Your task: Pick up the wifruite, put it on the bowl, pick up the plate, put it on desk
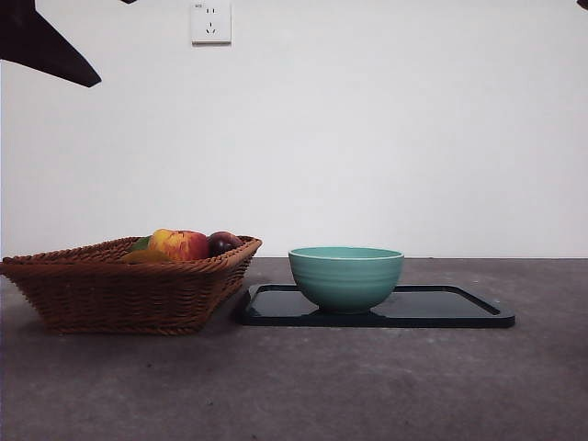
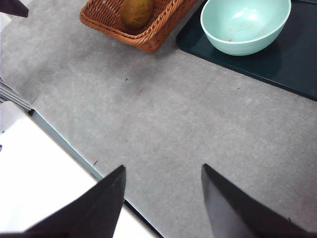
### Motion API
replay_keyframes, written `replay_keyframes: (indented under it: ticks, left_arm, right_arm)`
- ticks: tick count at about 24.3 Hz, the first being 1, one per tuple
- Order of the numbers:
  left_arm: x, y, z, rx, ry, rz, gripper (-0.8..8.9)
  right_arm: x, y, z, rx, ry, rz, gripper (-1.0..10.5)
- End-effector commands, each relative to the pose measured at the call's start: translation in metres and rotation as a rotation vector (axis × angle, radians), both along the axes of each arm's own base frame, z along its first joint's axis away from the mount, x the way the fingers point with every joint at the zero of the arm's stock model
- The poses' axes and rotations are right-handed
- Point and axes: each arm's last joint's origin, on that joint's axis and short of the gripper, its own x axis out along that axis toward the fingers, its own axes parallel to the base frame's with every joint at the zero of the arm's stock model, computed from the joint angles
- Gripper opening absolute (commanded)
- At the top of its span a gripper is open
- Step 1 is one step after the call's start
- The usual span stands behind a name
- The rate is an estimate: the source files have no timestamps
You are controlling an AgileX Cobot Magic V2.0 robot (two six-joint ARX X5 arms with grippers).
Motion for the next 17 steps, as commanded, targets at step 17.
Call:
replay_keyframes:
  ticks: [17]
  left_arm:
    - [0.001,-0.002,0.003,-0.004,-0.024,-0.026,3.43]
  right_arm:
    - [0.028,0.014,0.022,0.102,-0.028,-0.167,2.7]
